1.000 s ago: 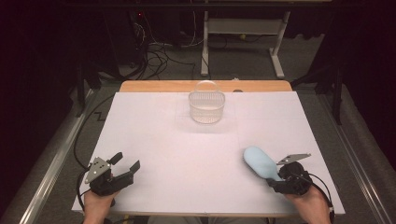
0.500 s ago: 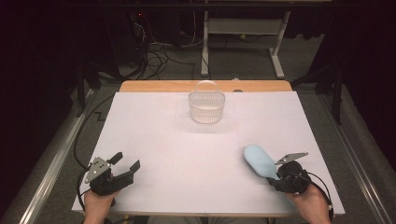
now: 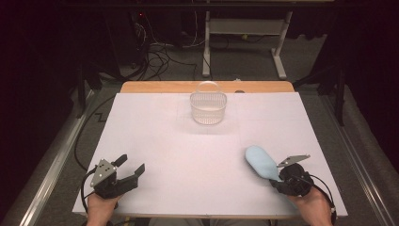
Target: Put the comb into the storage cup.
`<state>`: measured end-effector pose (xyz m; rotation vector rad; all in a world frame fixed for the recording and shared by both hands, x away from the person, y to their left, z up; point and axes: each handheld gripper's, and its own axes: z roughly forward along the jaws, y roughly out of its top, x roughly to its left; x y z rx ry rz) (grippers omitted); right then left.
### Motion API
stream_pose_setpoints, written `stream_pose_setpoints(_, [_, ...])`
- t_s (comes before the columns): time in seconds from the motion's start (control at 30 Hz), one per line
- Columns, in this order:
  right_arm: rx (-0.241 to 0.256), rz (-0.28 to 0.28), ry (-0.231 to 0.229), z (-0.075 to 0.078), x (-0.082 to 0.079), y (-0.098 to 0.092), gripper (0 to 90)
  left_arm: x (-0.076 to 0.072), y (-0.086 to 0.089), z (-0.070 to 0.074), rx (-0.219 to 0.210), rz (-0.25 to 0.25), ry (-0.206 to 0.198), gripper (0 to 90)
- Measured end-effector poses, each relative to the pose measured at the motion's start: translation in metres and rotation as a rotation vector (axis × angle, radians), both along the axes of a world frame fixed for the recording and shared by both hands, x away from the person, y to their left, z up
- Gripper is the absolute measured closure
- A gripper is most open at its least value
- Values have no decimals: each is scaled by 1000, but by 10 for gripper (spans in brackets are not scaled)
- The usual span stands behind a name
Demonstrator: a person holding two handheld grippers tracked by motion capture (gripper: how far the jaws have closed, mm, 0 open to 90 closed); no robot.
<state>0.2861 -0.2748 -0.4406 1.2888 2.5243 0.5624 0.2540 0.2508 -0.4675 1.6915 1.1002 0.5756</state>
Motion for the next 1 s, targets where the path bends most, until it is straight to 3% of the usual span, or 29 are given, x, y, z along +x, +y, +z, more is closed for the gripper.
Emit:
stream_pose_setpoints(0.3, [19, 23, -42, 8, 3, 6, 700, 0, -1, 0, 2, 4, -3, 221])
stream_pose_setpoints(0.77, [63, 30, -76, 20, 11, 8, 700, 4, 5, 1, -50, 22, 14, 221])
stream_pose_setpoints(1.0, [93, 33, -85, 21, 14, 9, 700, 8, -1, 3, -40, 11, 17, 221])
